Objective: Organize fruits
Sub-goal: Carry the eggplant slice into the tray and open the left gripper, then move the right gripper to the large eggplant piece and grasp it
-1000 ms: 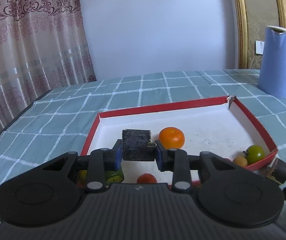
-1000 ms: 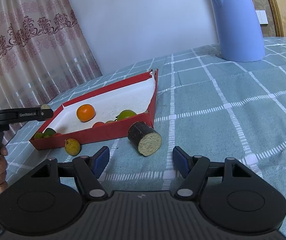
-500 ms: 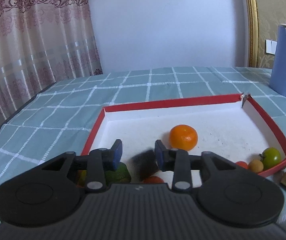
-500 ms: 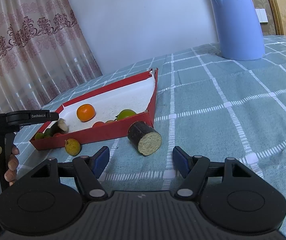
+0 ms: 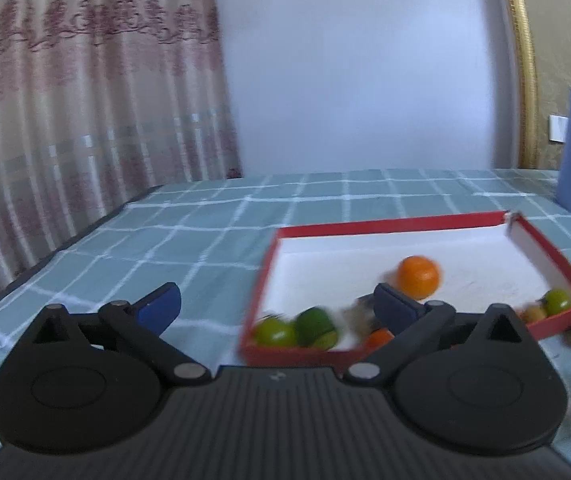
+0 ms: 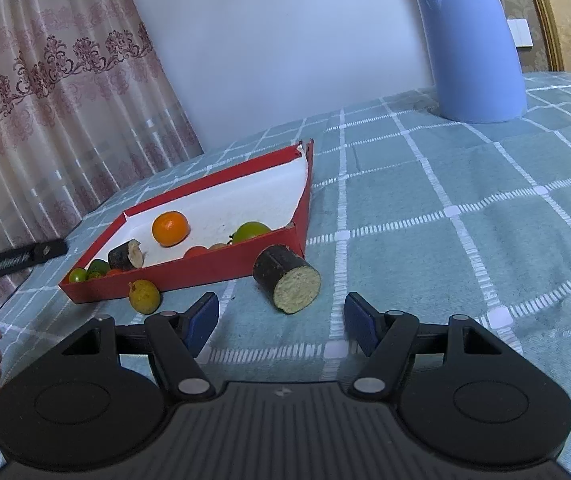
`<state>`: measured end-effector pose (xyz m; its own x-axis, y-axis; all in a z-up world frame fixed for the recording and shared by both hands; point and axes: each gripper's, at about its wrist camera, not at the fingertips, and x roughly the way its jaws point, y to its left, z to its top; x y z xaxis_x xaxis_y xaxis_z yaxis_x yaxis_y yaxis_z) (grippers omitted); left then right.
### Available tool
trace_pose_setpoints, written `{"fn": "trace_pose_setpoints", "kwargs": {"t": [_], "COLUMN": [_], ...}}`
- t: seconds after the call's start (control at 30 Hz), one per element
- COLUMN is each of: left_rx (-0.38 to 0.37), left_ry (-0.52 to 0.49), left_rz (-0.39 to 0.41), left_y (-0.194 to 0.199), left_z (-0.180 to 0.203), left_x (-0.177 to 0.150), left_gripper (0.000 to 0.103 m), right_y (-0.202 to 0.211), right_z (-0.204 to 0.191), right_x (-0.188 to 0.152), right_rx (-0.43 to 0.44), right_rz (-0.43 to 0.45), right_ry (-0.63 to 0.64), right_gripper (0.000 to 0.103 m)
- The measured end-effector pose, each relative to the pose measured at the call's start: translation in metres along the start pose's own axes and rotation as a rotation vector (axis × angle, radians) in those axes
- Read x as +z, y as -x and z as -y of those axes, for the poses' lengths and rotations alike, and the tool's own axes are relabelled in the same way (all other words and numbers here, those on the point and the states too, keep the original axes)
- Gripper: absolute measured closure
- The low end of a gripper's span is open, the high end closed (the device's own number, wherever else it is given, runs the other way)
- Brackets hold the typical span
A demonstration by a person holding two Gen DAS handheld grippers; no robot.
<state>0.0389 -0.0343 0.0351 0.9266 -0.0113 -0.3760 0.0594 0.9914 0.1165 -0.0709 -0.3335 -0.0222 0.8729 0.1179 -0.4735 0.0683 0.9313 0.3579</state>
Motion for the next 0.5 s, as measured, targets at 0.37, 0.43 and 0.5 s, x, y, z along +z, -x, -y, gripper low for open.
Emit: {"fn": "trace_pose_setpoints", "kwargs": {"t": [0.37,0.43,0.5], "left_rx": [0.029,0.027,0.018], "left_ry": [0.066,0.069,0.081], "left_rz": [-0.046,-0.046,-0.047], "left_y": [-0.006,-0.006,-0.006], "left_z": [-0.039,-0.041,-0.043], "left_x": [-0.032,-0.034,-0.035], "left_gripper": [0.0,0.0,0.0], "right_y": [-0.003,-0.005,-0.009], "right_z": [-0.027,-0.031,-0.034], "right_x": [0.009,0.015,0.02], "right_rx": [-0.03,-0.054,-0.081], "right_rz": [-0.026,-0.025,-0.032], "right_ry": [0.163,0.213,0.268], "right_gripper": [0.034,0.034,0.034]}}
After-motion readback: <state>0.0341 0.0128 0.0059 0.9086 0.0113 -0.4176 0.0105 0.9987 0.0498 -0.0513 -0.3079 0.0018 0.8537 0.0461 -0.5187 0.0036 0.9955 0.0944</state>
